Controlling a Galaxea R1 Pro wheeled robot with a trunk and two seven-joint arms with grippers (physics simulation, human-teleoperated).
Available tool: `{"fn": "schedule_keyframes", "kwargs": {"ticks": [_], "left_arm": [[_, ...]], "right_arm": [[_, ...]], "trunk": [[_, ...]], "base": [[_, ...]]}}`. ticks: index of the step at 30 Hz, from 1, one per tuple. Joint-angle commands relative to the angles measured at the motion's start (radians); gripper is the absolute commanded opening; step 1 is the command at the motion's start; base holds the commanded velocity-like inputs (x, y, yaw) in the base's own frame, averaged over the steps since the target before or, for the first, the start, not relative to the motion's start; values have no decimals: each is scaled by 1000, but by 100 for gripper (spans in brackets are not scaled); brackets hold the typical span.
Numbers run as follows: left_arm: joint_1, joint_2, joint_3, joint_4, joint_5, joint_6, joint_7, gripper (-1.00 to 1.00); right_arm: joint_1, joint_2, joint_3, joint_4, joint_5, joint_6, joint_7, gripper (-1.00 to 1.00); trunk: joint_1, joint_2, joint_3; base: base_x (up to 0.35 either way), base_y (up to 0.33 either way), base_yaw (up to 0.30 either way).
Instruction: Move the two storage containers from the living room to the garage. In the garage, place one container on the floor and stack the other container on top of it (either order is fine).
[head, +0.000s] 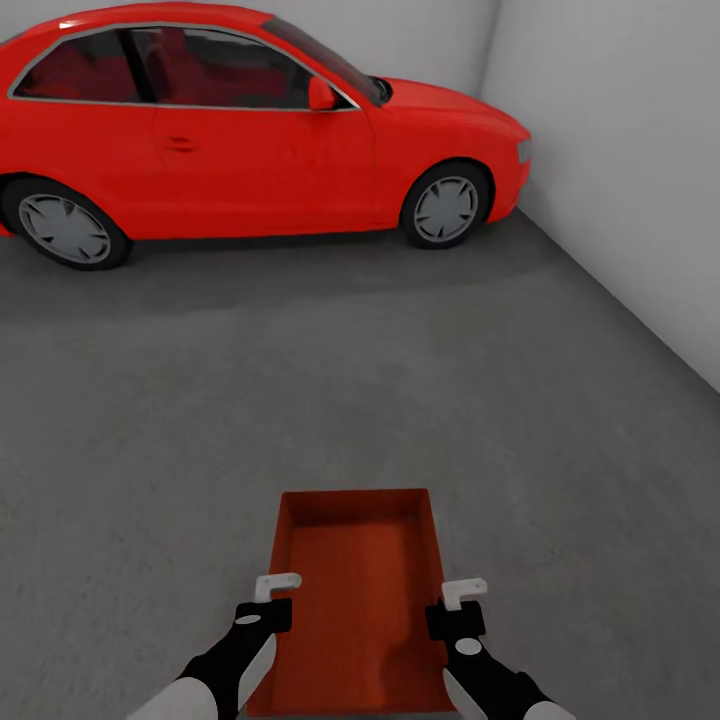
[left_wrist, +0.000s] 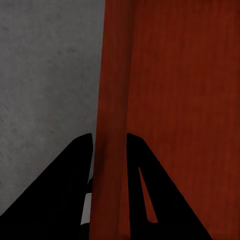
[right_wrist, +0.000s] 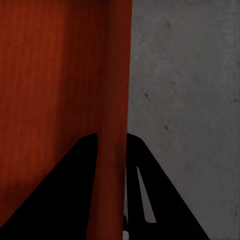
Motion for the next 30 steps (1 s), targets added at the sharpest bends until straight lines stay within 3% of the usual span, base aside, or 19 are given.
{"fn": "schedule_keyframes", "kwargs": {"ticks": [1, 16, 30], "left_arm": [[0, 1, 33, -1, 2, 8, 13, -100], [0, 1, 33, 0, 2, 7, 13, -100], [0, 1, 33, -1, 2, 7, 13, -100]], "right_arm": [[-1, -10, -15, -2, 9, -8, -63, -100], [-1, -12, -15, -2, 10, -9, -63, -100], [-1, -10, -14, -2, 8, -8, -78, -100]], "trunk": [[1, -1, -1], [1, -1, -1], [1, -1, -1]], "base": [[321, 0, 0], [321, 0, -12], [321, 0, -274]]}}
